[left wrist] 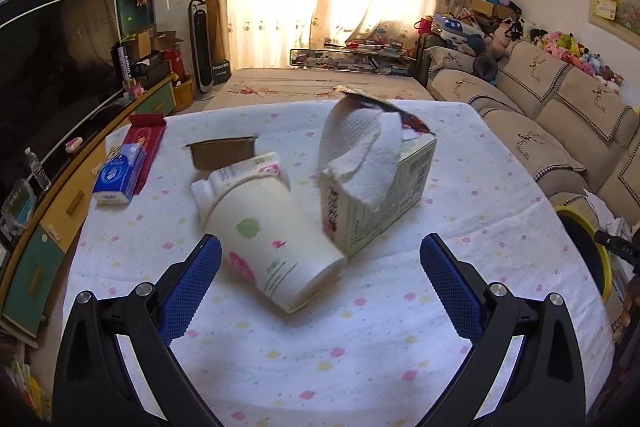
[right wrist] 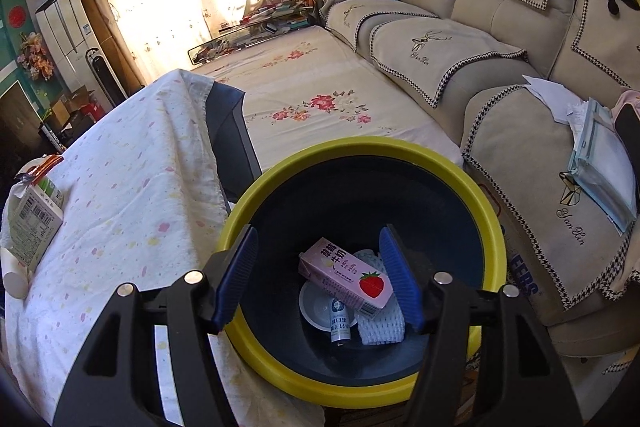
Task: Collect trash
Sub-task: 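Carry the pink carton over the yellow-rimmed bin and open the right gripper, then grasp the white paper towel on the tissue box with the left gripper, then carry the paper towel over the bin and release it with the left gripper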
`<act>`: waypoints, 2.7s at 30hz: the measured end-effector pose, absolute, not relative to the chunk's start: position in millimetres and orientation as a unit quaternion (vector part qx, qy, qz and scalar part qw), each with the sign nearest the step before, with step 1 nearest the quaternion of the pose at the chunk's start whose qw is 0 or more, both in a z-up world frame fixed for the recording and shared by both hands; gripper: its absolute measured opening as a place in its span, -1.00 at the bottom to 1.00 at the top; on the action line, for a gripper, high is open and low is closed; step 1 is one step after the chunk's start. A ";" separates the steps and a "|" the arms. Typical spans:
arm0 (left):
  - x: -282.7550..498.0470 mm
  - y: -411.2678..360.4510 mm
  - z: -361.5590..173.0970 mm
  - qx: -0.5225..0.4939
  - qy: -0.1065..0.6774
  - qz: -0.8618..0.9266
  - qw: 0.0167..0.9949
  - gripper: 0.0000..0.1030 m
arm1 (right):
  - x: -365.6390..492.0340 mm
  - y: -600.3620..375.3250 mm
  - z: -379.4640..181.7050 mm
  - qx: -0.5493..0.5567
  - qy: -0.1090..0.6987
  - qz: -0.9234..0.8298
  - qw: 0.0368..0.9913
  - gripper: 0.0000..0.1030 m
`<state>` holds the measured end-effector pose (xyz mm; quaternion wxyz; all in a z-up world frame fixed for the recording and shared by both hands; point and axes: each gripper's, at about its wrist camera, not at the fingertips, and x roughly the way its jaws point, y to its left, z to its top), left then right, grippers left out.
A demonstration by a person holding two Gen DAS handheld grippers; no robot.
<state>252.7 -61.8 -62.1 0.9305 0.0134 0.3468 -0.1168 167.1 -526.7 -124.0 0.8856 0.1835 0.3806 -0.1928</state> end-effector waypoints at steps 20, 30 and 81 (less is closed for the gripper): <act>345.5 -108.5 -47.9 0.019 0.407 -0.153 0.900 -0.64 | 155.7 -548.5 -130.3 0.211 0.378 -0.195 0.880 0.18; 323.0 -94.4 -7.7 0.027 0.362 -0.135 0.922 -0.92 | 152.8 -545.3 -124.3 0.212 0.371 -0.187 0.884 0.18; 178.9 -495.4 -68.0 0.192 0.424 -0.394 0.793 0.23 | 44.9 -631.9 -119.8 0.267 0.326 -0.244 0.873 0.21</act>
